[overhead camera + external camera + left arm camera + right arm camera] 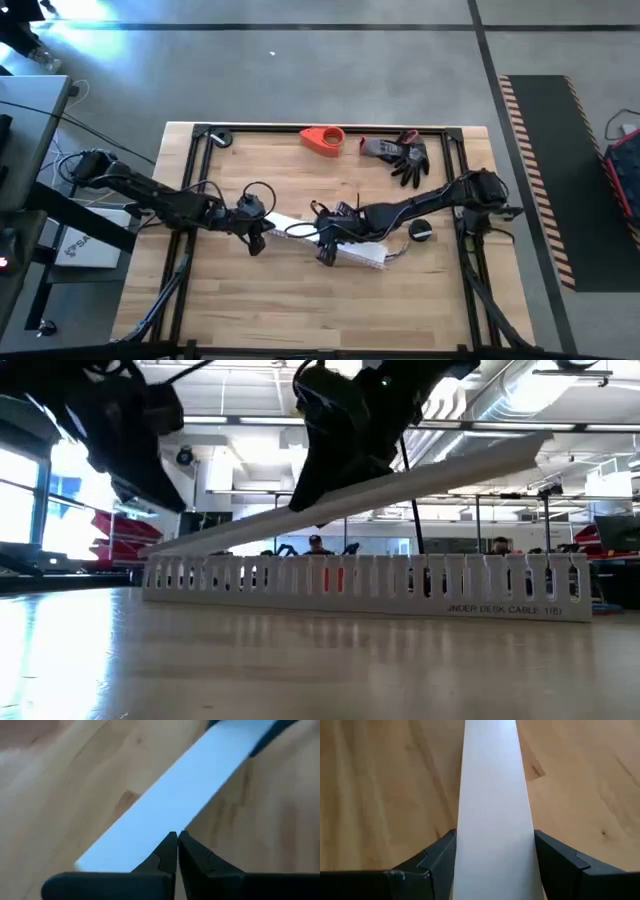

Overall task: Ziptie cables
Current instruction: Close the white cable duct

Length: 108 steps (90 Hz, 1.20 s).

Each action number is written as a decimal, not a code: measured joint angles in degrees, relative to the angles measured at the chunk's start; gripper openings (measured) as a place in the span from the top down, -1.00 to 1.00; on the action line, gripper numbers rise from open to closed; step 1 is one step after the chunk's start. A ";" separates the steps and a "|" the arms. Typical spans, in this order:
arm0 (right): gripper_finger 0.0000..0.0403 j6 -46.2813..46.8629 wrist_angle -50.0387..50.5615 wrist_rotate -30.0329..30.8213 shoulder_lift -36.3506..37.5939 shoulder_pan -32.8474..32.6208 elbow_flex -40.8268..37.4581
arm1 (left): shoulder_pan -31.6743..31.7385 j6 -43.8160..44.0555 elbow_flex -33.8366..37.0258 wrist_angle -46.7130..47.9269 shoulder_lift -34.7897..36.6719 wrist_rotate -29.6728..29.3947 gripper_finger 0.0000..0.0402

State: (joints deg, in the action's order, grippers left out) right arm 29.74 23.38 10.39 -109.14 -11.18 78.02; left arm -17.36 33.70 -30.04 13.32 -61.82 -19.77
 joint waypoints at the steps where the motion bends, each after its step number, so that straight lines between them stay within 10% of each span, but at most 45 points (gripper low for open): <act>1: -0.03 0.00 0.24 -0.26 0.00 0.00 0.07 | -0.11 0.03 0.01 0.16 0.00 -0.07 1.00; 108: -0.02 0.04 1.88 -4.41 0.02 0.35 0.35 | -6.44 2.68 -1.62 10.57 0.19 3.93 1.00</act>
State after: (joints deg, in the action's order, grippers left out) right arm 29.78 25.26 5.98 -109.12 -10.83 78.37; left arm -23.79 36.39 -31.66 23.89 -61.63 -15.84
